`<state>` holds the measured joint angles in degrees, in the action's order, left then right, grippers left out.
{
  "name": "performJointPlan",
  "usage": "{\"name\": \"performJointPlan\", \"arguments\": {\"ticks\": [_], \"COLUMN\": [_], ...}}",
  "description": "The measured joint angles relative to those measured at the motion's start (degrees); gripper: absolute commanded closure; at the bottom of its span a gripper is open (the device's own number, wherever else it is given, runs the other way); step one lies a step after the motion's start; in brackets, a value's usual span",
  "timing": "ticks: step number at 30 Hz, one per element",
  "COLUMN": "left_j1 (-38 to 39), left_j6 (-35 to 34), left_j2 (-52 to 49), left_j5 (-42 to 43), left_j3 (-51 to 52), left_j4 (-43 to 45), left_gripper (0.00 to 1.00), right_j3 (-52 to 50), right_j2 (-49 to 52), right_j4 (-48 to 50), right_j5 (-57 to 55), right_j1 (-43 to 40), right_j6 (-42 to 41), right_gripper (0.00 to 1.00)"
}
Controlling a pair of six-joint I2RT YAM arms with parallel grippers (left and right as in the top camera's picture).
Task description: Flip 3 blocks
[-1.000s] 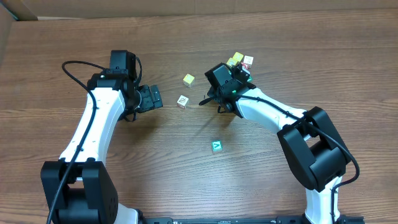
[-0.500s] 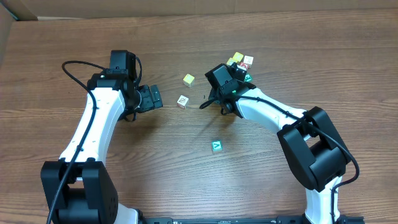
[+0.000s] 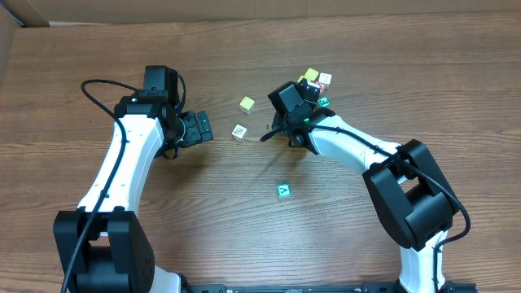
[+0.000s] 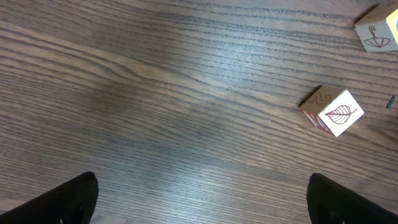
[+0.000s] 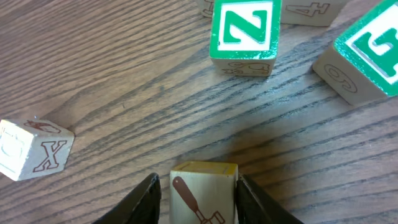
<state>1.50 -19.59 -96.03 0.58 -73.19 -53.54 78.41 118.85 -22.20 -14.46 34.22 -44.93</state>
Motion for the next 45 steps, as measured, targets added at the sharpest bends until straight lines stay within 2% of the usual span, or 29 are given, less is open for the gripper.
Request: {"name": "performJointPlan", "arguments": {"ticks": [16,19,45], "left_j1": [0.00,0.00,0.00], "left_j6": [0.00,0.00,0.00], "left_j2": [0.00,0.00,0.00], "left_j5": [0.00,0.00,0.00], "left_j3": [0.00,0.00,0.00], "left_j4": [0.00,0.00,0.00], "left_gripper": [0.01,0.00,0.00], "right_j3": [0.00,0.00,0.00], "right_j2": [0.00,0.00,0.04], "right_j4": [0.50,0.57,3.02], "right_j5": [-0.11,-0.11,-0.13], "right_j1": [0.00,0.00,0.00], "right_j6": [3.72,3.91,7.87], "right_gripper": [0.59,0.55,0.54]}}
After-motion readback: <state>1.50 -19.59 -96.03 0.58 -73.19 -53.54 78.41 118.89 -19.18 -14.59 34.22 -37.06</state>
